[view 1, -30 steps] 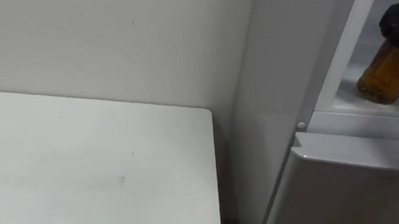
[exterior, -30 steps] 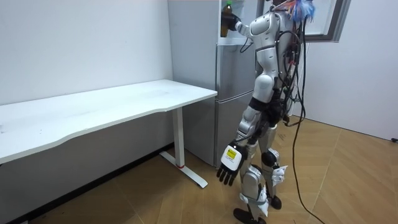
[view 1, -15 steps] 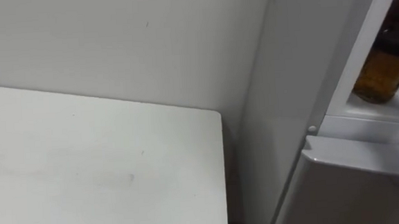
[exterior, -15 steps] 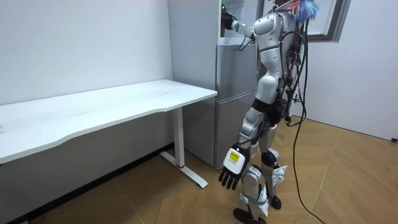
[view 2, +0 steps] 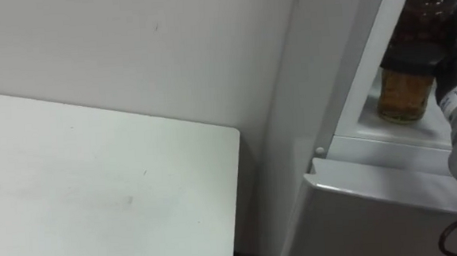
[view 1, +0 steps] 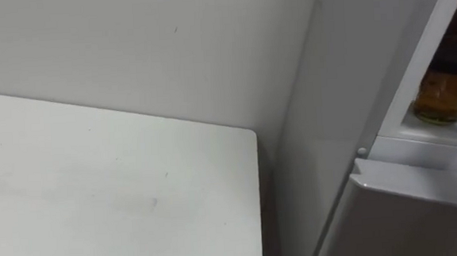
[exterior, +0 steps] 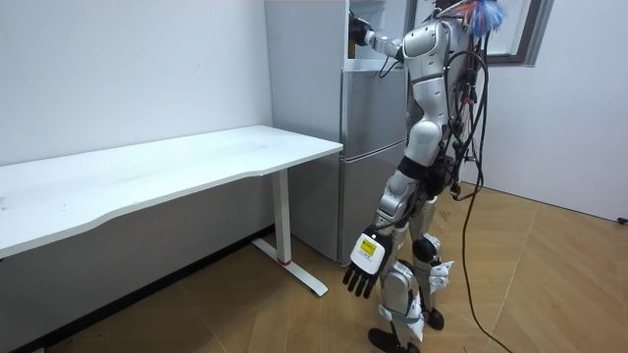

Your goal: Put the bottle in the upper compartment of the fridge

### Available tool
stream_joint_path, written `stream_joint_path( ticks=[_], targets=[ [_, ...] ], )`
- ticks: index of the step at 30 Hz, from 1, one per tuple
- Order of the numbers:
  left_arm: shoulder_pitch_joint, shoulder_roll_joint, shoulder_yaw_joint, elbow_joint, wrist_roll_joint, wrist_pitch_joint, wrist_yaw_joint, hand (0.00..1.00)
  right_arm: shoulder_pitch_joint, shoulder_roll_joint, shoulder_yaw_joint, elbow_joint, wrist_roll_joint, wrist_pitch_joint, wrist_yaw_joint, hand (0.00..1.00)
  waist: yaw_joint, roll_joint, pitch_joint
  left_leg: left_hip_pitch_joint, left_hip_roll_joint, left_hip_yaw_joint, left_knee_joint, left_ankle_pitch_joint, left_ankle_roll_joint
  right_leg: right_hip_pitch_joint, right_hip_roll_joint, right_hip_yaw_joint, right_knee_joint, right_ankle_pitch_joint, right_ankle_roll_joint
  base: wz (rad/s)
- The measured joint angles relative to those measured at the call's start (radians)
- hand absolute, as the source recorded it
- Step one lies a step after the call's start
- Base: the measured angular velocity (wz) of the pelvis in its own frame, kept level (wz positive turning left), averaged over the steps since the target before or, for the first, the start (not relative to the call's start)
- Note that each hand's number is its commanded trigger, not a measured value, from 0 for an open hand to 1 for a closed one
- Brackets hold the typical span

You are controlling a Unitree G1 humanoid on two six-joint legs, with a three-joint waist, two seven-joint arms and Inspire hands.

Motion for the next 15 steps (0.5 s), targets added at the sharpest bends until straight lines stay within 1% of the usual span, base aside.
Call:
stream_joint_path(
  ticks=[5,15],
  targets=[
    [-0.001,0.007,0.0,0.0,0.0,0.0,-0.004,0.0,0.0,-0.015,0.0,0.003,0.0,0.001,0.012,0.0,-0.002,0.0,0.0002,-0.001,-0.001,0.0,0.0,0.0,0.0,0.0,0.0,0.0,0.0,0.0,0.0,0.0],
    [-0.002,0.017,0.0,0.0,0.0,-0.001,-0.004,0.0,0.0,-0.015,0.0,0.003,0.0,0.001,0.014,0.0,-0.002,0.002,0.0012,0.001,-0.001,0.0,-0.004,0.0,0.0,-0.001,0.0,0.0,-0.001,0.0,0.0,0.0]
  ],
)
